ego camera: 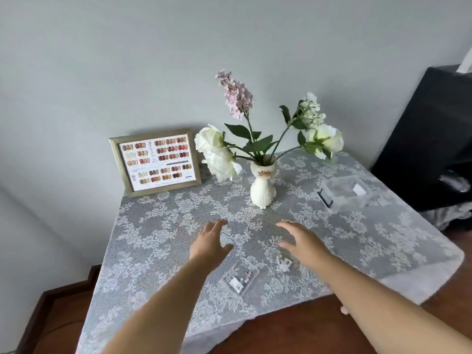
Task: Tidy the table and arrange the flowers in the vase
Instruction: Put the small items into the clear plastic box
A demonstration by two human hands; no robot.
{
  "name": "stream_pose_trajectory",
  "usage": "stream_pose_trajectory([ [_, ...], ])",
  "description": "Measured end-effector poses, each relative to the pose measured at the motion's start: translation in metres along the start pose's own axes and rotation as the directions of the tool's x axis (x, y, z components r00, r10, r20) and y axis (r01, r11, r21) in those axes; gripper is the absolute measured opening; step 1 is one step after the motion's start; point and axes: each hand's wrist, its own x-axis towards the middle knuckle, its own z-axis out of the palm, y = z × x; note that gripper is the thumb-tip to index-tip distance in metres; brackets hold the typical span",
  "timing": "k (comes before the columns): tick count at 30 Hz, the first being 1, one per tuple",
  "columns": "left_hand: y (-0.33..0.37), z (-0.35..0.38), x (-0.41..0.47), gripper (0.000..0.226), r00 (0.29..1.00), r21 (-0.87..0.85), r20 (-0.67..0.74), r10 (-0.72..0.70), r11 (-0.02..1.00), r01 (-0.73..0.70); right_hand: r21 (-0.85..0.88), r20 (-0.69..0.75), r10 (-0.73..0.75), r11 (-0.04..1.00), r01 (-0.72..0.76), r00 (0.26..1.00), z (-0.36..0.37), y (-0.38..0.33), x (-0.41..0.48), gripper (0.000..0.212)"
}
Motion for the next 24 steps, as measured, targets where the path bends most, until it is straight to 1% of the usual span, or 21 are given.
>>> stream_pose_trajectory([
  [3,0.017,0.020,-0.007,0.067,0.993,0.039,0.104,0.050,0.998,-0.054,-0.023,0.011,0.043,0.999,-0.043,0.999,-0.006,0.024,-0.016,0.054],
  [5,0.021,0.031,-0.010,0.070,0.978,0.068,0.191,0.086,0.993,-0.100,-0.067,0.044,0.038,0.997,-0.035,0.998,-0.005,0.036,-0.022,0.054],
  [8,0.021,0.046,-0.011,0.078,0.931,0.114,0.344,0.120,0.979,-0.168,-0.127,0.111,0.065,0.991,-0.051,0.992,0.001,0.049,-0.022,0.059],
  [10,0.018,0.052,-0.009,0.083,0.902,0.152,0.411,0.132,0.966,-0.210,-0.158,0.152,0.088,0.985,-0.064,0.984,0.007,0.051,-0.019,0.066],
  [12,0.015,0.056,-0.005,0.082,0.877,0.217,0.456,0.153,0.936,-0.276,-0.217,0.202,0.106,0.974,-0.061,0.974,0.015,0.051,-0.014,0.073],
  [14,0.011,0.057,0.000,0.077,0.859,0.278,0.479,0.181,0.897,-0.344,-0.319,0.253,0.120,0.947,-0.034,0.960,0.023,0.049,-0.008,0.078],
  [15,0.010,0.057,0.002,0.074,0.856,0.285,0.480,0.193,0.888,-0.361,-0.368,0.255,0.122,0.930,-0.021,0.959,0.026,0.048,-0.006,0.079],
  [17,0.009,0.058,0.005,0.065,0.845,0.261,0.492,0.210,0.890,-0.374,-0.436,0.232,0.130,0.900,-0.016,0.964,0.031,0.045,-0.001,0.080],
  [19,0.008,0.059,0.007,0.057,0.839,0.200,0.495,0.224,0.911,-0.361,-0.462,0.196,0.136,0.886,-0.031,0.971,0.035,0.043,0.003,0.079],
  [20,0.009,0.058,0.008,0.053,0.838,0.155,0.495,0.229,0.926,-0.345,-0.469,0.178,0.139,0.882,-0.040,0.974,0.035,0.043,0.005,0.075],
  [21,0.009,0.057,0.011,0.048,0.835,0.103,0.499,0.232,0.941,-0.322,-0.464,0.158,0.144,0.884,-0.056,0.977,0.035,0.041,0.007,0.065],
  [22,0.009,0.055,0.014,0.042,0.827,0.050,0.514,0.228,0.955,-0.294,-0.430,0.145,0.157,0.899,-0.080,0.977,0.034,0.041,0.010,0.051],
  [23,0.010,0.052,0.018,0.036,0.810,0.005,0.545,0.216,0.965,-0.261,-0.359,0.161,0.180,0.927,-0.113,0.970,0.030,0.040,0.013,0.033],
  [24,0.012,0.047,0.023,0.029,0.785,-0.023,0.585,0.204,0.972,-0.235,-0.270,0.217,0.216,0.950,-0.154,0.952,0.023,0.039,0.017,0.022],
])
